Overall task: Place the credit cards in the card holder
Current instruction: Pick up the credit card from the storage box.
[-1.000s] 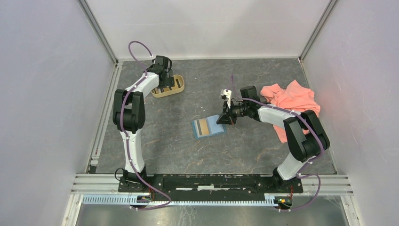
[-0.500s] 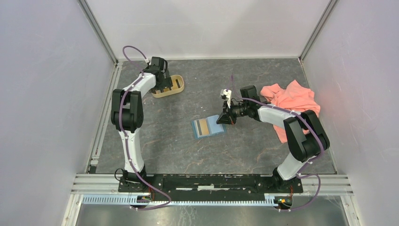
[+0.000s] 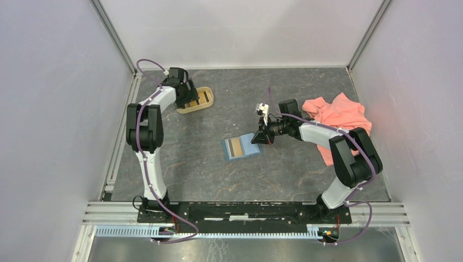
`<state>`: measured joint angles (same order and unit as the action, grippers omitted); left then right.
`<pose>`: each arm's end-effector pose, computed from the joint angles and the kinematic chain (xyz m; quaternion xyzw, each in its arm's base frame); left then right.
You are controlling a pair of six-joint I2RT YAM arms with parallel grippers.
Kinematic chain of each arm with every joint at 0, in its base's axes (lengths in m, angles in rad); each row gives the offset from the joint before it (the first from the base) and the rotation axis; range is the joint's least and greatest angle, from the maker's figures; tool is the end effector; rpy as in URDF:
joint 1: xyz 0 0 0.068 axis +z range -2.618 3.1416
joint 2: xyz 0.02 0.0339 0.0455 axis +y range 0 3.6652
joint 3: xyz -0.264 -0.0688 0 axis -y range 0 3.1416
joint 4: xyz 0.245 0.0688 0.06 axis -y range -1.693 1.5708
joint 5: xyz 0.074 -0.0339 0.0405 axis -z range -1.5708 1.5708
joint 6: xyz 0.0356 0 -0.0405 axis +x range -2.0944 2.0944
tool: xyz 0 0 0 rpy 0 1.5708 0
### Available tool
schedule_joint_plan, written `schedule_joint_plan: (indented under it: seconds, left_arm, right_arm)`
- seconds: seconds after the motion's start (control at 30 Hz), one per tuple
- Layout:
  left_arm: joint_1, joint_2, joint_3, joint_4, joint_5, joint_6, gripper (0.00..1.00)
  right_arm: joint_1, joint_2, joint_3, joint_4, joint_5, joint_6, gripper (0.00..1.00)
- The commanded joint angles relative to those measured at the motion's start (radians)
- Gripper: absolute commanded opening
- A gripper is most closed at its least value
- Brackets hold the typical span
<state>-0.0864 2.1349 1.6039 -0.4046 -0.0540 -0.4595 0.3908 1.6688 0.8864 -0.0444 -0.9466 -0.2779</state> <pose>0.4662 -0.0385 0.1761 -0.1844 0.9316 -0.0595 0.3075 0.2905 0.1509 0.1763 -0.4286 0.7289 0.4422 0.2990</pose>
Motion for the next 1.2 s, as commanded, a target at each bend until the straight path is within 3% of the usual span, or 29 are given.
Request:
schedule_joint_plan:
  seconds: [0.0,0.4,0.93,1.17]
  left_arm:
    - [0.012,-0.031,-0.048,0.053,0.106,-0.057,0.86]
    - [0.016,-0.092,-0.071,0.159,0.231,-0.130,0.72]
    - [0.016,-0.009,-0.032,0.213,0.356,-0.146,0.69]
    - [0.015,0.022,0.017,0.107,0.276,-0.090,0.70]
  right_arm:
    - [0.003,-0.016,0.038,0.003,-0.024,-0.012,0.08]
    - [0.003,-0.016,0.040,0.000,-0.026,-0.014,0.08]
    - [0.001,-0.011,0.046,-0.016,-0.031,-0.026,0.08]
    - [0.002,-0.011,0.046,-0.017,-0.032,-0.027,0.08]
